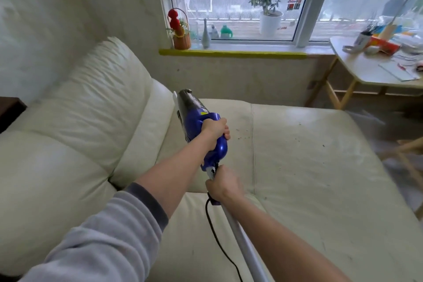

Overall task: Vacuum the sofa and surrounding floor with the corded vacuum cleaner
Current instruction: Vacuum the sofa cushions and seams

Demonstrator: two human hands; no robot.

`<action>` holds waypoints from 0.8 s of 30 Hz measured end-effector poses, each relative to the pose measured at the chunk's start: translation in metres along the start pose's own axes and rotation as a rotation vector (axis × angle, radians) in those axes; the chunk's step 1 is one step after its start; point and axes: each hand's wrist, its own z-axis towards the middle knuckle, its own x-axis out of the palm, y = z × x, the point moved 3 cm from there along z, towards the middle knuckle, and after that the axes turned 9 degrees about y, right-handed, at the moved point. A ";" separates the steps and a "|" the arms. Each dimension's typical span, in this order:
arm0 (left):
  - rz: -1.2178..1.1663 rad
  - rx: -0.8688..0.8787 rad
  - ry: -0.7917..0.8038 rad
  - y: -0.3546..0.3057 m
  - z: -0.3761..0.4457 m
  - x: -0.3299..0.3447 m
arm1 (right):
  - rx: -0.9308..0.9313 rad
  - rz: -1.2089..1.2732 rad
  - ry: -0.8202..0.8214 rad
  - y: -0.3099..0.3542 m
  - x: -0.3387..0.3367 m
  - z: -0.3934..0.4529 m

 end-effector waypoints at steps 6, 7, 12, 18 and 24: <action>0.004 -0.100 0.046 -0.020 0.101 -0.046 | 0.096 0.018 -0.002 0.045 0.004 0.097; 0.011 -0.112 0.051 -0.024 0.116 -0.052 | 0.104 0.013 -0.005 0.051 0.005 0.113; 0.007 -0.171 0.044 -0.033 0.182 -0.079 | 0.137 -0.033 -0.009 0.073 0.008 0.184; -0.013 -0.174 0.042 -0.040 0.240 -0.098 | 0.139 -0.136 0.005 0.085 0.004 0.240; -0.061 -0.239 0.000 -0.039 0.280 -0.119 | 0.108 -0.197 0.103 0.096 0.001 0.282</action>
